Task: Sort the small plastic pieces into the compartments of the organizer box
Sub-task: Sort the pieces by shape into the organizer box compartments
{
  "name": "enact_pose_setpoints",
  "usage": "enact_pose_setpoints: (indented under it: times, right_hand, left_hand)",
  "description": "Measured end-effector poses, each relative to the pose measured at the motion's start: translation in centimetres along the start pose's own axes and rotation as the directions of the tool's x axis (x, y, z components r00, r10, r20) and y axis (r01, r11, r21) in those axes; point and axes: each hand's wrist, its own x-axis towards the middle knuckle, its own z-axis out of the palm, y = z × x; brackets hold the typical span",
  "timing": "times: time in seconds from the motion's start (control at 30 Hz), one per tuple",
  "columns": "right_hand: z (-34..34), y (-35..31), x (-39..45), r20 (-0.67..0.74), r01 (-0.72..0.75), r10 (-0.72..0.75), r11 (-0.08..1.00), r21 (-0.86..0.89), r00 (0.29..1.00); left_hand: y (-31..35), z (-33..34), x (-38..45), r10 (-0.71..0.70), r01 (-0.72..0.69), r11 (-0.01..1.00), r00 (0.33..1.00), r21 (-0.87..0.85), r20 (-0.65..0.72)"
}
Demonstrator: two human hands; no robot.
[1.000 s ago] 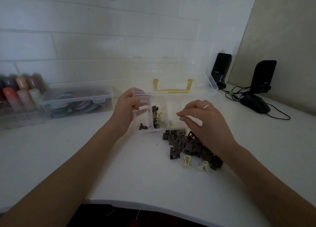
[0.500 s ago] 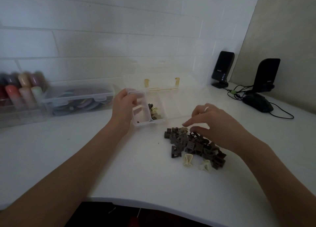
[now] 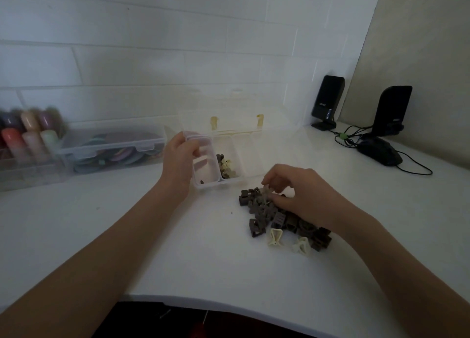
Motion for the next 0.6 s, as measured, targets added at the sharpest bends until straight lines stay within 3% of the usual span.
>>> enact_pose_setpoints:
  times: [0.2, 0.3, 0.47, 0.6]
  right_hand:
    - [-0.5, -0.8, 0.1, -0.164, 0.112, -0.067, 0.951, 0.287, 0.984]
    - [-0.6, -0.8, 0.2, -0.187, 0.120, -0.057, 0.931, 0.344, 0.981]
    - [0.0, -1.2, 0.0, -0.270, 0.189, -0.107, 0.935, 0.300, 0.957]
    - [0.7, -2.0, 0.2, -0.296, 0.260, -0.247, 0.966, 0.006, 0.923]
  left_hand:
    - [0.0, -0.2, 0.0, 0.009, -0.010, 0.999, 1.000, 0.031, 0.010]
    - [0.0, -0.2, -0.1, 0.027, -0.027, 0.999, 1.000, 0.035, 0.006]
    - [0.4, 0.1, -0.8, 0.059, -0.059, 0.998, 0.998, 0.028, 0.015]
    - [0.4, 0.6, -1.1, 0.059, -0.059, 0.998, 0.998, 0.020, 0.016]
